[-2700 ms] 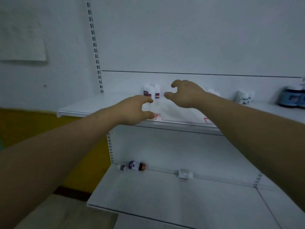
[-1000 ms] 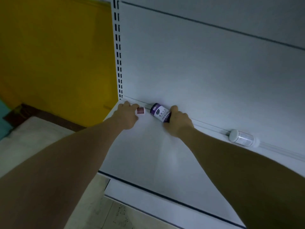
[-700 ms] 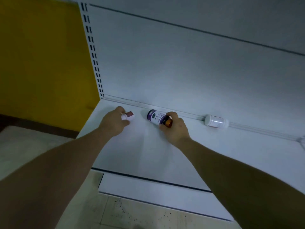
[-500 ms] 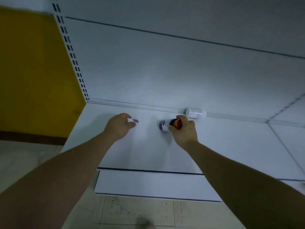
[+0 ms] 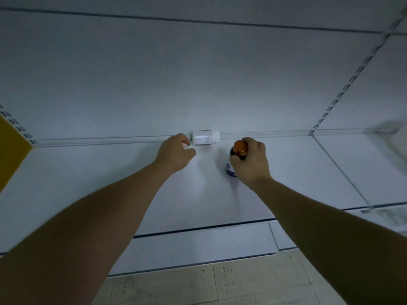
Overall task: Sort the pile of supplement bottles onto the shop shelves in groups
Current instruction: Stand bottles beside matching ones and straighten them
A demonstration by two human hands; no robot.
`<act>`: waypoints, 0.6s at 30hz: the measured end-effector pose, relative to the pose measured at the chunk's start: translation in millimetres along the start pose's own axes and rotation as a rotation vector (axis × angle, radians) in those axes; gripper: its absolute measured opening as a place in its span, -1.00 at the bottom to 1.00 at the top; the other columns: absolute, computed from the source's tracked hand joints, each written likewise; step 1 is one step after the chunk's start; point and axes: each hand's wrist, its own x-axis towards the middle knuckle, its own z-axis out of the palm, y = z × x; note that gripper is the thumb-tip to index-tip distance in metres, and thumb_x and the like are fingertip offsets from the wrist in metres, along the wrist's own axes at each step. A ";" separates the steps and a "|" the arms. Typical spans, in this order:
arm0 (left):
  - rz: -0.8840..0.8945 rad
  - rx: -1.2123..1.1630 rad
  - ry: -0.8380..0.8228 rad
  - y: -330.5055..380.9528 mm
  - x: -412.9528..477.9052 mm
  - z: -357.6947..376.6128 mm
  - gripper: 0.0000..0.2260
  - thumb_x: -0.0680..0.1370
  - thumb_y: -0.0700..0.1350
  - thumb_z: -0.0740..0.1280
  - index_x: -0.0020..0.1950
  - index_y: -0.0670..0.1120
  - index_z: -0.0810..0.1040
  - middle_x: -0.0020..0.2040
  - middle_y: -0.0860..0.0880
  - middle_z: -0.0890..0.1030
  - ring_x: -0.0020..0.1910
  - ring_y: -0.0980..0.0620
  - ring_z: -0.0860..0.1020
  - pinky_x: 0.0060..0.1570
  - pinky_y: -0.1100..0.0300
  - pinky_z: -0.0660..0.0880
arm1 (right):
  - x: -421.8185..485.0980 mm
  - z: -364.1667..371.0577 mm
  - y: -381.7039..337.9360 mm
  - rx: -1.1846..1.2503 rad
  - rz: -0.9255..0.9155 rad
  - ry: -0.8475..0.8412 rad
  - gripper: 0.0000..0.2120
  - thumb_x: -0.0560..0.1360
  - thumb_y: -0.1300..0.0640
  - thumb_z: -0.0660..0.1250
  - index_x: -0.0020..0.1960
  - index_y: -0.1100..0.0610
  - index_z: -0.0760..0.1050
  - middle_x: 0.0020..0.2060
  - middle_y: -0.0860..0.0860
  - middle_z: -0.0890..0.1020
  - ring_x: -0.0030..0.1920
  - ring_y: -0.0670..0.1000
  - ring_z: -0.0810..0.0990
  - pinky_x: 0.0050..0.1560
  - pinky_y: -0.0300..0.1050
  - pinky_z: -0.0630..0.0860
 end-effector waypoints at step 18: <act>-0.040 -0.142 -0.071 15.2 36.1 13.6 -0.72 0.50 -0.13 0.39 0.19 -0.17 0.57 0.03 -0.11 0.60 -0.06 -0.10 0.56 -0.21 0.12 0.46 | 12.2 2.8 3.4 0.482 0.075 -0.168 -0.53 0.51 0.12 0.36 0.33 -0.04 0.25 -0.02 -0.09 0.46 -0.04 -0.04 0.49 0.02 -0.19 0.43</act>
